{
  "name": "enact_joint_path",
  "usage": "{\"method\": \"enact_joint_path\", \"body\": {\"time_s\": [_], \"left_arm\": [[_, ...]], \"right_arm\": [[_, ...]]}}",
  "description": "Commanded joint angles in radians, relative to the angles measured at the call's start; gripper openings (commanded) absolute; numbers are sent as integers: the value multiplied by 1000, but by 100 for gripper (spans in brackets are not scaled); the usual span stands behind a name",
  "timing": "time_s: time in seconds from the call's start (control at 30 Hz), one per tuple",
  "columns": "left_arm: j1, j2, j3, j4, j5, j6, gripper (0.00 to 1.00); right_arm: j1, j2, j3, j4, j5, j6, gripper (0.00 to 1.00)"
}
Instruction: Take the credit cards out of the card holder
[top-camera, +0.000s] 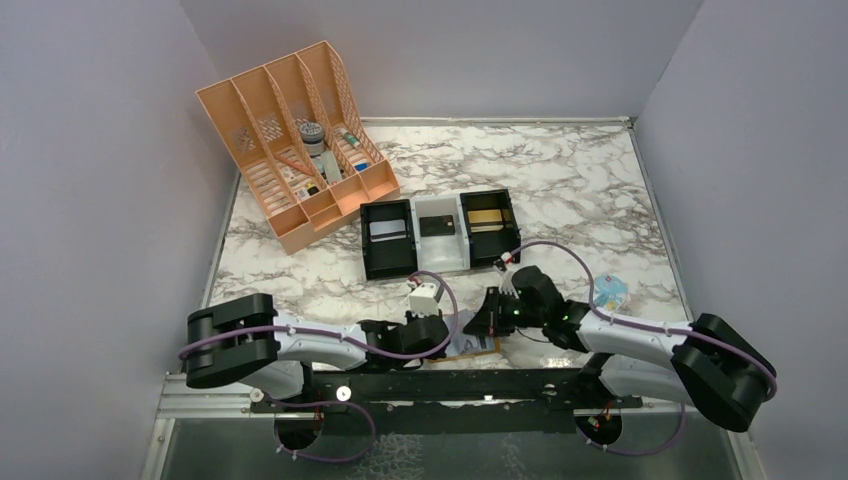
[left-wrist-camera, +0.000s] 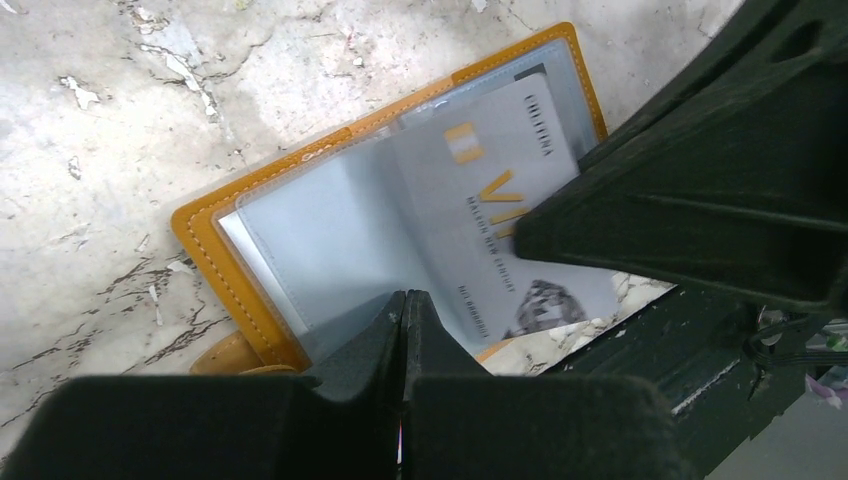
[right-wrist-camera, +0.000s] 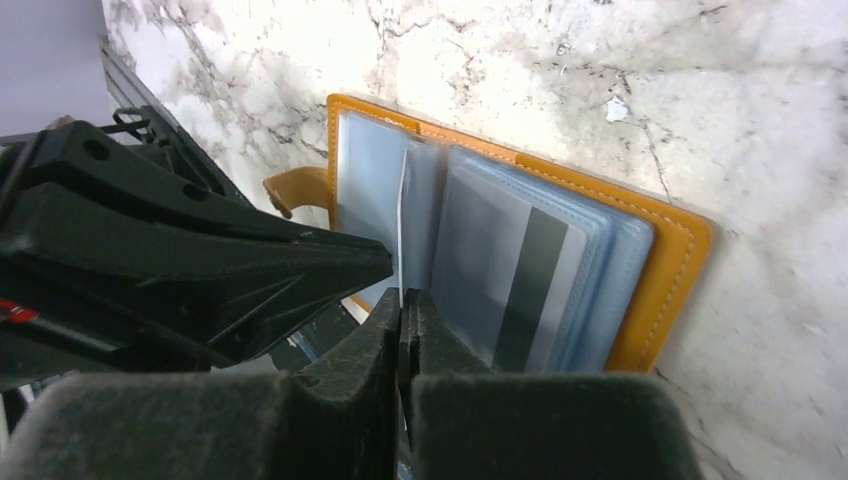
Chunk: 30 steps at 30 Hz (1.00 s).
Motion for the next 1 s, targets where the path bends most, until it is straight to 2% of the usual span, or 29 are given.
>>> {"method": "enact_joint_path", "body": {"time_s": [0.0, 0.13, 0.3, 0.37, 0.47, 0.57, 0.63, 0.77, 0.9, 0.97], "left_arm": [[-3, -19, -43, -72, -35, -12, 0], [-3, -38, -50, -84, -47, -20, 0], [-3, -85, -45, -111, -61, -1, 3], [2, -108, -30, -109, -28, 77, 13], [31, -142, 39, -205, -17, 173, 31], [74, -204, 67, -229, -6, 237, 42], [149, -267, 72, -229, 40, 274, 47], [314, -396, 111, -221, 143, 338, 62], [422, -444, 185, -306, 102, 335, 77], [474, -458, 205, -356, 63, 315, 82]], "right_arm": [[3, -140, -2, -140, 151, -25, 1], [2, -276, 7, -274, 254, -51, 1], [3, -375, 25, -321, 263, -106, 1], [3, -399, 29, -301, 256, -137, 1], [3, -419, 43, -257, 241, -189, 1], [3, -418, 55, -187, 233, -227, 1], [3, -407, 74, -157, 234, -260, 1], [2, -366, 133, -106, 260, -346, 1], [3, -295, 196, -13, 279, -428, 1], [3, -247, 232, 29, 267, -463, 1]]}}
